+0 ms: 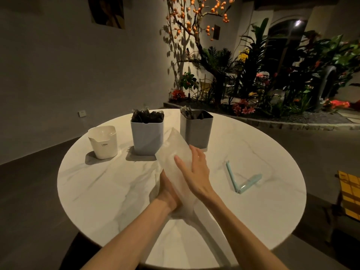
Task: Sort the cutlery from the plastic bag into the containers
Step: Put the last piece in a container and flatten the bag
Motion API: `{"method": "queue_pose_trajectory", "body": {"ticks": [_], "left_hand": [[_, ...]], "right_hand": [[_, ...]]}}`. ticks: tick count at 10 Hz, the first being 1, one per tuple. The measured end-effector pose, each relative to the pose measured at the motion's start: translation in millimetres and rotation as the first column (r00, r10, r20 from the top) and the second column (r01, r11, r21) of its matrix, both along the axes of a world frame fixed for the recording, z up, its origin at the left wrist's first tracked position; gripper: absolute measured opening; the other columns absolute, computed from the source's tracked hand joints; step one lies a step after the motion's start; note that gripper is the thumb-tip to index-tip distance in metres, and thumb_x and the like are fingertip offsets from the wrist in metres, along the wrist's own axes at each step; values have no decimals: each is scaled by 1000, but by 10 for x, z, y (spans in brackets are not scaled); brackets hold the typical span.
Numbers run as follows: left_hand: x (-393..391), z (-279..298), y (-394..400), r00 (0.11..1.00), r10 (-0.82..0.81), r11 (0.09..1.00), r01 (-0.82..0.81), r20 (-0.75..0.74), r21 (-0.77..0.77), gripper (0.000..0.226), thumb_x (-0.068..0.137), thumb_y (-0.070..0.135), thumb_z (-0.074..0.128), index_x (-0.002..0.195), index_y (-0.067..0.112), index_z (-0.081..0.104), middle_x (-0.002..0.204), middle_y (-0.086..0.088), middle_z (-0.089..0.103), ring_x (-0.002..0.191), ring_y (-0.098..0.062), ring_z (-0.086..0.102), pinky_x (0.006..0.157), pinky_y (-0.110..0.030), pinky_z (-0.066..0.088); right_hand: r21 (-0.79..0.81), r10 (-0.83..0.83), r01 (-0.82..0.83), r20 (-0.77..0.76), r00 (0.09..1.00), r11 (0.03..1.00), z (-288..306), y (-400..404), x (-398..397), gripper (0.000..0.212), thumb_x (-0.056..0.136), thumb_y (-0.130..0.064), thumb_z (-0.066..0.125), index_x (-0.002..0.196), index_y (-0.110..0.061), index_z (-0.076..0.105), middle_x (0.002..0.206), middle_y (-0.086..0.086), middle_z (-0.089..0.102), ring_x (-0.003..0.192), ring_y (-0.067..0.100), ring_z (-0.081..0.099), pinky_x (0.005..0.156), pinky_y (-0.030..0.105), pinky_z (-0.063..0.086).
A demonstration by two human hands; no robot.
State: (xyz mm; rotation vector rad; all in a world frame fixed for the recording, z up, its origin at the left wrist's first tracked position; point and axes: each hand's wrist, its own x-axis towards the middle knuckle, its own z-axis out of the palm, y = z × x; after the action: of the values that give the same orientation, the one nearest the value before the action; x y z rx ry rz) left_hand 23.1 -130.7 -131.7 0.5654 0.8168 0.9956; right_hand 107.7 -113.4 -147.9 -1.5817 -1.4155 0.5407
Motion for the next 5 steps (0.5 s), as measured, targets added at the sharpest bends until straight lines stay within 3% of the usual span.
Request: {"method": "queue_pose_trajectory", "body": {"ticks": [1,2,3,4,5], "left_hand": [[-27,41,56,998,-66,998,66,-12,4,61,109,46,11,154,13,35,154,-4,46,105,-8,63,88,-26,51],[-195,47,287,999,26,1000,-26,-33,-6,46,108,34,31,125,7,63,116,-16,71,104,-26,68,89,-40,52],[-492,135,627,917,363,931,-352,-165,93,23,95,17,52,84,13,72,84,-9,66,64,-14,62,58,-26,46],[-722,148,703,677,544,796,-231,-495,559,32,96,16,53,127,20,62,126,0,57,111,-17,54,87,-32,44],[-730,124,648,456,519,555,464,-723,690,43,101,26,51,144,25,48,152,4,43,142,-17,36,117,-44,32]], "right_hand": [[-109,23,1,224,974,994,-189,177,-74,72,93,-78,22,156,-48,4,169,-9,7,156,21,8,125,51,0],[-302,242,-122,402,883,946,-263,119,59,73,99,-66,11,161,-30,-5,169,-1,-13,155,25,-17,124,51,-13],[-360,310,-106,574,758,927,-247,26,207,116,63,-89,-25,161,-29,-5,169,4,-16,154,27,-22,123,52,-15],[-379,372,-131,682,629,916,-300,32,131,143,38,-93,-36,162,-30,-1,169,6,-15,154,29,-20,122,53,-15],[-439,451,-166,698,557,883,-292,28,73,123,60,-91,-17,162,-26,0,169,9,-11,155,30,-17,123,52,-12]]}}
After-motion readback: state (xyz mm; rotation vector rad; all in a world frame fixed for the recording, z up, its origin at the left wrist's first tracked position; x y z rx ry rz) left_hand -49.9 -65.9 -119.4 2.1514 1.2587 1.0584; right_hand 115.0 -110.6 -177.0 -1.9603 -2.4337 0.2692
